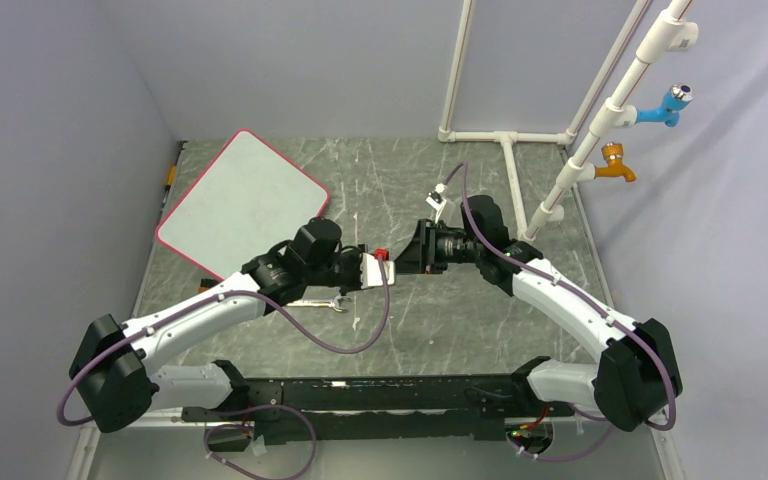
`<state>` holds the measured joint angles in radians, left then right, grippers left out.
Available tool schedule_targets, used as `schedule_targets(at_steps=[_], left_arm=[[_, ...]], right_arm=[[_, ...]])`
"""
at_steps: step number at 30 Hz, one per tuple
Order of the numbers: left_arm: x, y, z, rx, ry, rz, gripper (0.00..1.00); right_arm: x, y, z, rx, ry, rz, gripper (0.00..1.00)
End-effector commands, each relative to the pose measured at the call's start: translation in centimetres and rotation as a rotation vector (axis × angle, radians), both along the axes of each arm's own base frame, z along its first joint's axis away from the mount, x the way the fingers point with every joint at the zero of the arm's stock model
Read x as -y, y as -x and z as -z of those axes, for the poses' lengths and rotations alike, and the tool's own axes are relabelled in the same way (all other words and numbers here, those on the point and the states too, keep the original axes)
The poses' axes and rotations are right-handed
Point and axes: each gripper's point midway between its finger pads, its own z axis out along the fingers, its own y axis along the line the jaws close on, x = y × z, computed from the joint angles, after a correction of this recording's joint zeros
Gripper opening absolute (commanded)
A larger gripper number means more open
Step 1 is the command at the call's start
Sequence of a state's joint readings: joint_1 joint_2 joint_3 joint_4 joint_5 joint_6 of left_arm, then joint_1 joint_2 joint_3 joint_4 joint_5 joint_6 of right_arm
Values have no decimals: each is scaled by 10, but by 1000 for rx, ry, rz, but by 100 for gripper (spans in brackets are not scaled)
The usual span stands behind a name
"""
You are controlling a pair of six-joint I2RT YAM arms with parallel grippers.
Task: Write a sentence on the whiteboard
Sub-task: Pass from the left arm to the right
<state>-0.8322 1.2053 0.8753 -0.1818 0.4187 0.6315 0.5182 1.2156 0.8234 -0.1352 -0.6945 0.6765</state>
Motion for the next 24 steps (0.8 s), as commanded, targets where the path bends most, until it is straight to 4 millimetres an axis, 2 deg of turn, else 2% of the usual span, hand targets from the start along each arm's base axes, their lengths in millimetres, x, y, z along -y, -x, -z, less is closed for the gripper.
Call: schedule_targets(at_steps=[1, 16, 24], left_arm=[[3, -6, -11, 32, 8, -11, 0], [3, -13, -8, 16, -5, -53, 0], [4, -13, -12, 16, 12, -57, 0]], right_arm=[[-3, 4, -17, 44, -27, -35, 39], [-9, 4, -14, 37, -32, -41, 34], [-8, -1, -11, 38, -11, -18, 30]])
